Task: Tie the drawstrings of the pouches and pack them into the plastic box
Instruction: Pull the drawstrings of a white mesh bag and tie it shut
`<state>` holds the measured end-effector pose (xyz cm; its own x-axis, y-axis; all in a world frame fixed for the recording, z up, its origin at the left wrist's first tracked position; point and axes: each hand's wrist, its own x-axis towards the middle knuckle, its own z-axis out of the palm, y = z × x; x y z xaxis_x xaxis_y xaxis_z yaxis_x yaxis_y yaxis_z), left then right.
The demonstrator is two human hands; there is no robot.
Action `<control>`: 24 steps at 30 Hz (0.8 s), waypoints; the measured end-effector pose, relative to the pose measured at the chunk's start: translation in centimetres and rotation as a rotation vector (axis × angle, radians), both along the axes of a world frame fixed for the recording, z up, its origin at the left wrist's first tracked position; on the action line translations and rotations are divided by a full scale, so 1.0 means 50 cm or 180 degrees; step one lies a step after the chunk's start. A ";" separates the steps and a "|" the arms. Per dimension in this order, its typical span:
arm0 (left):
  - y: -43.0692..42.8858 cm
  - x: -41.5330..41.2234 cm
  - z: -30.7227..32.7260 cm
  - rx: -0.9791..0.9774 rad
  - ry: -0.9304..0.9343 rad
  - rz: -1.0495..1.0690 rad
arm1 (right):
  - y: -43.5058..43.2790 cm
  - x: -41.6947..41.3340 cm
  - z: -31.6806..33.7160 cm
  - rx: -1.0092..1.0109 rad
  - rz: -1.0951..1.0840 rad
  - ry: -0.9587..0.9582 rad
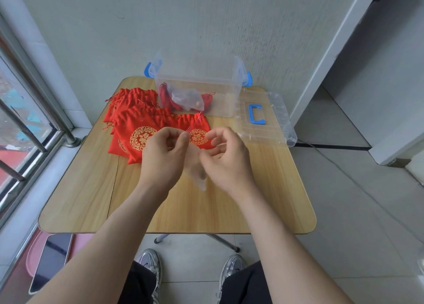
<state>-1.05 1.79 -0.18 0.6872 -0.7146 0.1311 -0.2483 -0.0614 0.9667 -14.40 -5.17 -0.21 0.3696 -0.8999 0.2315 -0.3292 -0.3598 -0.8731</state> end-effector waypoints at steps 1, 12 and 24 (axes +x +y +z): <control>-0.002 0.002 0.000 0.0005 0.0041 0.0074 | 0.006 0.002 0.000 -0.0030 0.0178 0.0190; -0.042 0.027 0.008 0.0022 0.0859 0.0288 | -0.014 0.025 -0.007 -0.0256 0.0454 0.0873; -0.107 0.080 -0.033 0.0386 -0.0491 0.0694 | -0.082 0.104 -0.002 -0.0403 -0.0941 -0.0419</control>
